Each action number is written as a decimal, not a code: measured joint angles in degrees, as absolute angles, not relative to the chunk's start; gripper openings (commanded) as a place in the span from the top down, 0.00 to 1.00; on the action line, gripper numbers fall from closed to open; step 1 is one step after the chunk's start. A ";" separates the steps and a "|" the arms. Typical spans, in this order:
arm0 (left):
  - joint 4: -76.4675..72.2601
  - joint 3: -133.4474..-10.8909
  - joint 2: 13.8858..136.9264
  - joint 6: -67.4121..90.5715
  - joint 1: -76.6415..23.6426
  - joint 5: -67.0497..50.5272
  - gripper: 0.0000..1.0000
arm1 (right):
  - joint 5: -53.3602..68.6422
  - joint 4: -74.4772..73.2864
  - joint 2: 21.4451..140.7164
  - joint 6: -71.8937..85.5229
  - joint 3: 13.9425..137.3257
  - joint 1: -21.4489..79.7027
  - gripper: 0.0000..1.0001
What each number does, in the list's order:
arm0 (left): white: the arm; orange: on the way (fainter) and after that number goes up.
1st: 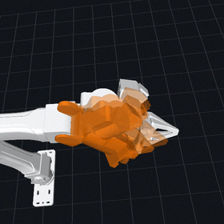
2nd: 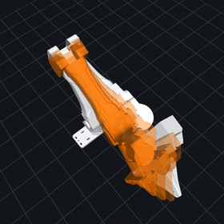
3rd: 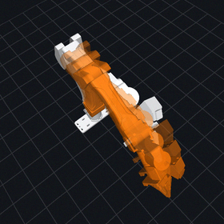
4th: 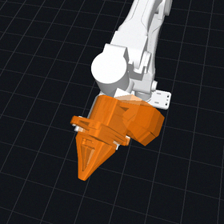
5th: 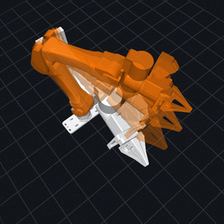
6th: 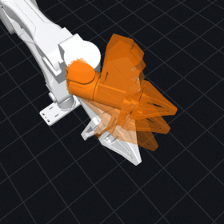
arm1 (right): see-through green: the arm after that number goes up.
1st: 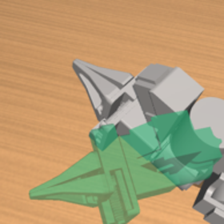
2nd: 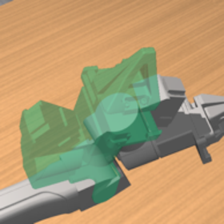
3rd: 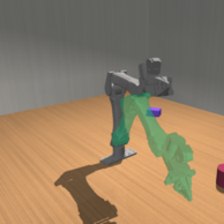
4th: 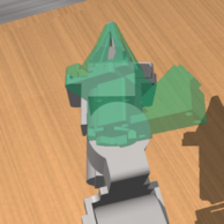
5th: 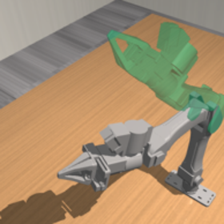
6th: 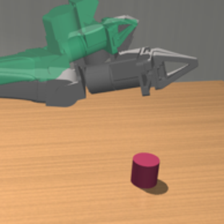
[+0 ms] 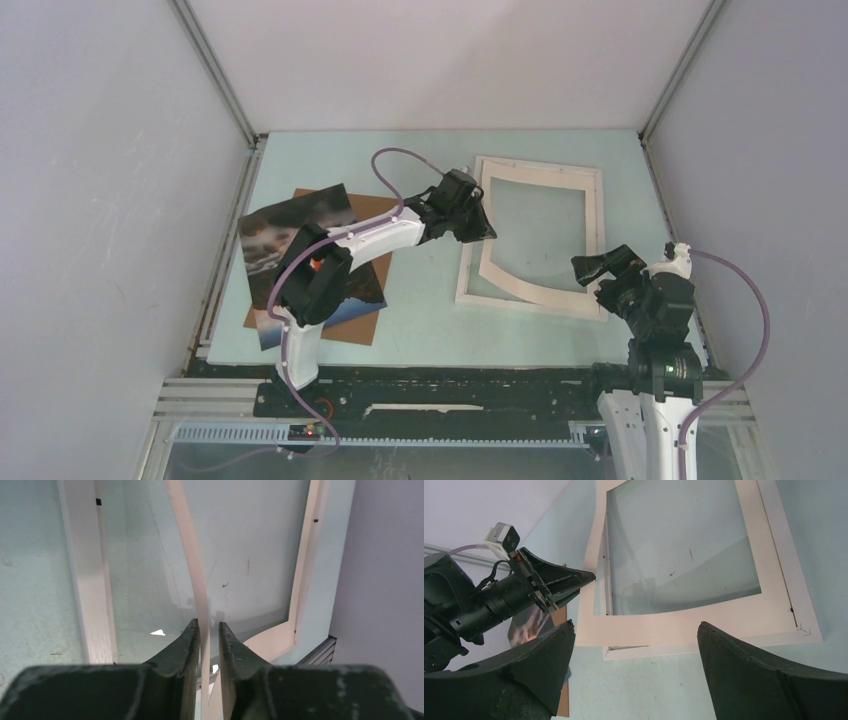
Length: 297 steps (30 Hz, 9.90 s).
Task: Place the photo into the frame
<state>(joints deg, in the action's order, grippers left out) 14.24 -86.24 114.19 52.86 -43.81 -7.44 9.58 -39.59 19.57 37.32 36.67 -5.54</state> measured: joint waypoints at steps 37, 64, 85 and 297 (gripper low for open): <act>26.63 -95.55 117.99 48.93 -45.12 0.51 0.38 | 9.61 -39.53 20.51 37.06 35.66 -5.54 0.00; 38.00 -90.15 100.84 35.99 -46.59 9.67 0.03 | 19.51 -27.16 41.89 32.82 35.14 0.93 0.04; 20.71 -79.26 107.79 38.11 -36.93 3.70 0.04 | 15.38 11.66 114.83 45.54 78.41 17.34 0.25; 22.85 -42.76 58.19 42.44 -5.58 -24.77 0.01 | -32.82 -83.11 99.68 12.51 109.56 31.38 1.00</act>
